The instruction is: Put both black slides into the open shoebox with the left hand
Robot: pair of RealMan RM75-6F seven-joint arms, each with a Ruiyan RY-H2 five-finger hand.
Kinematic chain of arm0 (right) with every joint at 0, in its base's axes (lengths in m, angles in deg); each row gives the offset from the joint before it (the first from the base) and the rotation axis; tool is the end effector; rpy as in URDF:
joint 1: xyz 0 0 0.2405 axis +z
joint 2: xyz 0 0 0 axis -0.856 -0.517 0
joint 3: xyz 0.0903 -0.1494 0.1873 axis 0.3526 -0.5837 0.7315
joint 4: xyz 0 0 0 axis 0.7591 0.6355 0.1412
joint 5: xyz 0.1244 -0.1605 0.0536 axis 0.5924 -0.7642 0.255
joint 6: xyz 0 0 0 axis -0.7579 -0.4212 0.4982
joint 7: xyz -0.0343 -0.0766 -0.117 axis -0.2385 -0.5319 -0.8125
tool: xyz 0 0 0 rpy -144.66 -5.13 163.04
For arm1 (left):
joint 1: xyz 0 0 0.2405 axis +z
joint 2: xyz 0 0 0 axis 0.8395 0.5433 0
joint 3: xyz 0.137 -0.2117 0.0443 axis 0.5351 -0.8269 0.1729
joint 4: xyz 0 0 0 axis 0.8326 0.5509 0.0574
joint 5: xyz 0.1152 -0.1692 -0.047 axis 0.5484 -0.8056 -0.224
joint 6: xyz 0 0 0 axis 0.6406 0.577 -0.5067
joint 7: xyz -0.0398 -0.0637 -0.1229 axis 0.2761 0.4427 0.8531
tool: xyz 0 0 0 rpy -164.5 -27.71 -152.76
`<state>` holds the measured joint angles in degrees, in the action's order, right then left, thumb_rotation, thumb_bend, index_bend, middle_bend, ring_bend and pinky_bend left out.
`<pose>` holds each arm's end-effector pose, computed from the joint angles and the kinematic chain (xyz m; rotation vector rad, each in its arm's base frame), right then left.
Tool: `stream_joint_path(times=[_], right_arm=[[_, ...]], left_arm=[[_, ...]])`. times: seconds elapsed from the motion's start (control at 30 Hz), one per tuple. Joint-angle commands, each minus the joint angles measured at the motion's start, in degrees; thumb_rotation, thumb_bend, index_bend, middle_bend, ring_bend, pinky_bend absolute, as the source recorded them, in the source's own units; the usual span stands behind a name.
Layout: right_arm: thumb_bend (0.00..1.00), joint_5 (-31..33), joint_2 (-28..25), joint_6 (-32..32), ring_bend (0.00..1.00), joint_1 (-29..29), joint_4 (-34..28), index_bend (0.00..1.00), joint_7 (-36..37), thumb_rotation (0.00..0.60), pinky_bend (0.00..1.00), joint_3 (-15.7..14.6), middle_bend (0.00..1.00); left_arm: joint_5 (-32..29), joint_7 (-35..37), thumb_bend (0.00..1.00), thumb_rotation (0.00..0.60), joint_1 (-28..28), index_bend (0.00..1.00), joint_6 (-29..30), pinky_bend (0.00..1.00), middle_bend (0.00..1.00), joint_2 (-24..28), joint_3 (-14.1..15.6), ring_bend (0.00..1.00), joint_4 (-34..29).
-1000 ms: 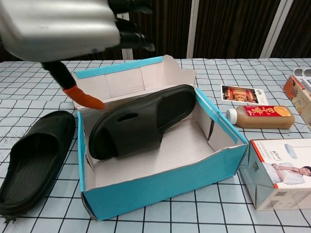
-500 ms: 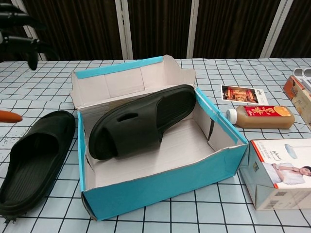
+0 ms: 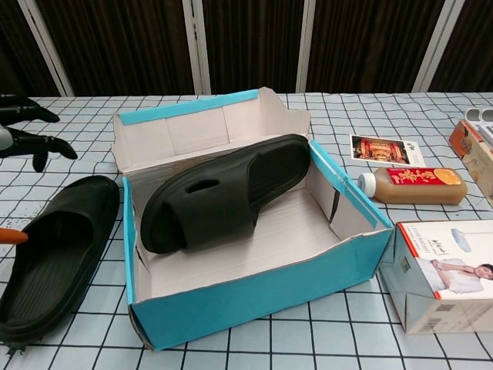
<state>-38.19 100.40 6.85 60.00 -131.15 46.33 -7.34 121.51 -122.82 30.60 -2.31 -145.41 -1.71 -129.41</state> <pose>-0.3303 -0.1635 0.1860 1.2090 -1.1140 0.8366 -0.1961 0.2342 0.0754 -2.0617 -0.2918 -0.5806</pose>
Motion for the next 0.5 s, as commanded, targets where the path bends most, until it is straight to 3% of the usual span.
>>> stream_joint_path(times=[0.03,0.5], right_arm=[[0.23,0.0,0.0,0.2,0.22,0.0,4.3,0.17,1.4,0.600,0.22,-0.1,0.16],[0.23,-0.1,0.3,0.4,0.22,0.1,5.1,0.17,1.3,0.600,0.22,-0.2,0.17]], left_arm=[[-1.1,-0.4,0.21,0.268,-1.5,0.17,-1.8,0.05,0.34,-2.3,-1.2,0.06,2.1],[-5.6,-4.2,0.21,0.275,-5.5,0.17,-6.0,0.05,0.34,-9.6,-3.4,0.06,8.3]])
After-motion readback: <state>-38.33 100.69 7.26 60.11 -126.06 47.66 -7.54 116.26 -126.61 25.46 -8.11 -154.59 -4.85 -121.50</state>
